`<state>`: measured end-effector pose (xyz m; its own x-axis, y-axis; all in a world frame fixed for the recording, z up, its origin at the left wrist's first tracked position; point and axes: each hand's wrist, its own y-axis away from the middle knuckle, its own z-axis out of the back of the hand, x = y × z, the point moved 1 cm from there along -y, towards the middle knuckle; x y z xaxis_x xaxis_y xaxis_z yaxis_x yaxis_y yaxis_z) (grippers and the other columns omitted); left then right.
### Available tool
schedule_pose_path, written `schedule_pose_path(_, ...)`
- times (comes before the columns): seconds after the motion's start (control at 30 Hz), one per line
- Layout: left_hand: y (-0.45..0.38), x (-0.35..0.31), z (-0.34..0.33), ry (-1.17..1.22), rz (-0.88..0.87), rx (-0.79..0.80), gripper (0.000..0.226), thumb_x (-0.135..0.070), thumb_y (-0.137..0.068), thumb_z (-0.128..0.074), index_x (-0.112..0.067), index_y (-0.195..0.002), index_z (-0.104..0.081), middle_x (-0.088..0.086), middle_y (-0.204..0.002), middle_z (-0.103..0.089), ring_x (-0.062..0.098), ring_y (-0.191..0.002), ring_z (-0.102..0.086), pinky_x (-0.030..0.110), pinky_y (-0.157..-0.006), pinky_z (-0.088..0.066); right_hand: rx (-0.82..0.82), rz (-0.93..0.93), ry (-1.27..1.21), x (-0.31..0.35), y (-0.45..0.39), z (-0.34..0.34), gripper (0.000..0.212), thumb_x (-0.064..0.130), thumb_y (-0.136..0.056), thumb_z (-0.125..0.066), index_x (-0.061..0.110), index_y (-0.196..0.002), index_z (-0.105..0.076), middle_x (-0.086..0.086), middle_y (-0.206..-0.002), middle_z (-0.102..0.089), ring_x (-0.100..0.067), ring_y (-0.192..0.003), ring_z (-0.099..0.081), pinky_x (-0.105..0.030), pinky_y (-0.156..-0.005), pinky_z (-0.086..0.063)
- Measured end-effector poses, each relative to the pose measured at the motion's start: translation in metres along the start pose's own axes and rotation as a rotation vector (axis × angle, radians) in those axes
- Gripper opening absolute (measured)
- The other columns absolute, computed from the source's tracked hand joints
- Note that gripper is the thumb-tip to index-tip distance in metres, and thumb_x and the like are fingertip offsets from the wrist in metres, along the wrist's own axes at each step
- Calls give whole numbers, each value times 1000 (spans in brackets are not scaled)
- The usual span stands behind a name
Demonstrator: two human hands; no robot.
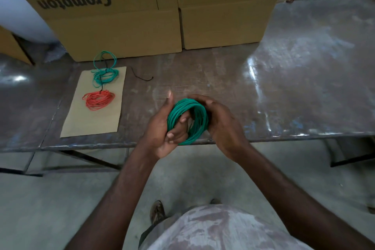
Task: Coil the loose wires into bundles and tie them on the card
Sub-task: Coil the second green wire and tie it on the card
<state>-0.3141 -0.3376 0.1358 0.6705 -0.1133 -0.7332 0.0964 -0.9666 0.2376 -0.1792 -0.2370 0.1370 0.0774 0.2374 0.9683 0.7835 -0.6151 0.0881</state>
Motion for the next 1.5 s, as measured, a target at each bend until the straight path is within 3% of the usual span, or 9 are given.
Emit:
schedule_pose_path(0.1,0,5,-4,-29,-34,-92,77,-75,-103,-27,-10,-71,-52,-1,-37,-27,15,-32,-9,24,-36,-10,61,-33,125,3,5,-5,59,63,-106,-37,19,-134,-66,-3,-128,-71,-20,-126,-65,-48,-114,-45)
schedule_pose_path(0.33,9,13,-12,-288,-203,-382,73,-76,-100,-39,-10,-78,-60,4,-46,-39,11,-35,-25,28,-41,-17,-65,151,395,-3,-2,-16,26,29,-111,-50,6,-107,-61,-4,-90,-69,-8,-82,-64,-29,-79,-51)
schedule_pose_path(0.5,22,14,-5,-765,-455,-626,26,-41,-106,-61,-16,-97,-66,-9,-69,-60,7,-60,-55,30,-54,-48,-158,188,405,-13,-15,-35,21,28,-111,-51,9,-106,-59,-2,-83,-64,-6,-72,-60,-22,-67,-49)
schedule_pose_path(0.73,42,-2,50,-580,-514,-804,47,-48,-111,-45,-8,-95,-65,12,-83,-66,13,-80,-62,38,-74,-51,-246,209,351,-38,-53,-96,26,34,-112,-47,13,-105,-61,-12,-80,-65,-26,-71,-62,-37,-67,-51)
schedule_pose_path(0.87,44,-26,91,-551,-524,-922,42,-40,-114,-42,-23,-79,-57,-8,-64,-56,5,-61,-53,30,-60,-44,-240,220,331,-56,-77,-136,27,36,-109,-48,13,-103,-62,-3,-76,-63,-16,-66,-60,-36,-66,-51)
schedule_pose_path(1.07,41,-84,162,-226,-570,-894,42,-36,-114,-46,-24,-75,-56,-3,-61,-43,10,-55,-37,30,-55,-33,-132,110,-82,-66,-139,-199,19,22,-106,-60,4,-105,-63,-5,-66,-47,-20,-65,-44,-39,-66,-40)
schedule_pose_path(1.23,42,-121,200,81,-524,-716,31,-30,-112,-50,-15,-87,-61,-1,-64,-41,9,-57,-37,29,-59,-38,-46,18,-273,-61,-179,-225,10,16,-99,-66,8,-105,-67,-6,-70,-46,-20,-66,-43,-33,-64,-47)
schedule_pose_path(1.37,42,-143,235,-348,-543,-806,38,-35,-115,-42,-21,-84,-58,-12,-62,-48,8,-57,-45,32,-57,-41,-30,-30,-219,-71,-197,-243,31,13,-88,-76,6,-117,-68,-14,-87,-62,-20,-77,-59,-29,-72,-55)
schedule_pose_path(1.5,41,-162,259,-669,-518,-827,37,-38,-115,-39,-20,-86,-54,-1,-69,-52,15,-57,-49,33,-51,-46,11,-118,-258,-74,-217,-247,46,35,-82,-79,8,-118,-71,-13,-108,-72,-23,-95,-68,-32,-85,-57)
